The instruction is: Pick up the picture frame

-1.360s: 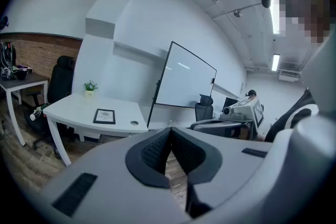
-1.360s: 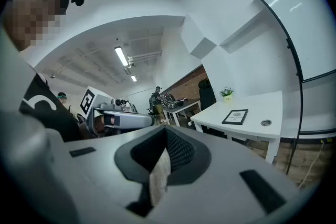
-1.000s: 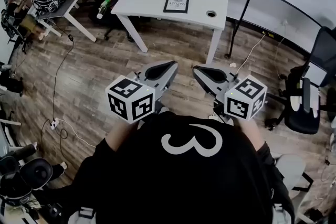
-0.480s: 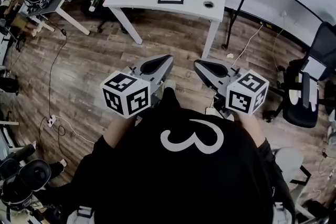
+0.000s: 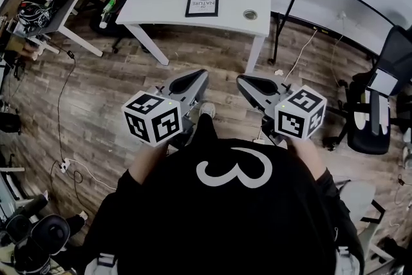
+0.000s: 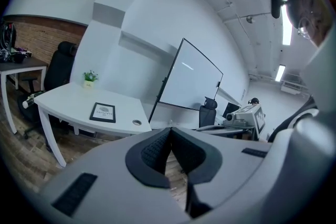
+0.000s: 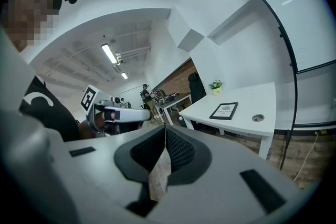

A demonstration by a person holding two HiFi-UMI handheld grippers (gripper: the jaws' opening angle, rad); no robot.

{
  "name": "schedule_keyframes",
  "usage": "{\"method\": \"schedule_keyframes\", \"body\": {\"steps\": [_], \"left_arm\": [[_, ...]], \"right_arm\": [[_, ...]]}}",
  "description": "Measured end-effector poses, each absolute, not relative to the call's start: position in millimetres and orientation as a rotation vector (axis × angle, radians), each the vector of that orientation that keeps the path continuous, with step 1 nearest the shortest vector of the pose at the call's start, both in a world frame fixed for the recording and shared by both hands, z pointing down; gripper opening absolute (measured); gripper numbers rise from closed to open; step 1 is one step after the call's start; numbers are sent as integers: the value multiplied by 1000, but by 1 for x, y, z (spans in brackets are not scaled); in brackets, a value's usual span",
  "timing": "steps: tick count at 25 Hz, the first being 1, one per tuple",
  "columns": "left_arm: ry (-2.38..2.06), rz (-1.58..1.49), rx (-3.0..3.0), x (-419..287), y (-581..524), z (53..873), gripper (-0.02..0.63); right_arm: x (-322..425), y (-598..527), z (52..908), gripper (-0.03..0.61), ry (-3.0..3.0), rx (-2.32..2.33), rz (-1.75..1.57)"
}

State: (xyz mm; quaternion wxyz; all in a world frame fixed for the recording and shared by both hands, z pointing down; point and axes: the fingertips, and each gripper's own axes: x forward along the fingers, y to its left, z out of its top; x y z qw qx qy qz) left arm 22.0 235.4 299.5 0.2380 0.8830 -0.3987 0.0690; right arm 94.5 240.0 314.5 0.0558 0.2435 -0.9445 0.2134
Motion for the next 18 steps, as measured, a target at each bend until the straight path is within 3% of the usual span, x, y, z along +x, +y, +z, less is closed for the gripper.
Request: {"method": "schedule_keyframes", "body": {"steps": [18], "left_arm": [[-919, 283, 2400, -12, 74, 327, 17]], "right_arm": [[54, 80, 340, 25, -2771, 899, 803]]}}
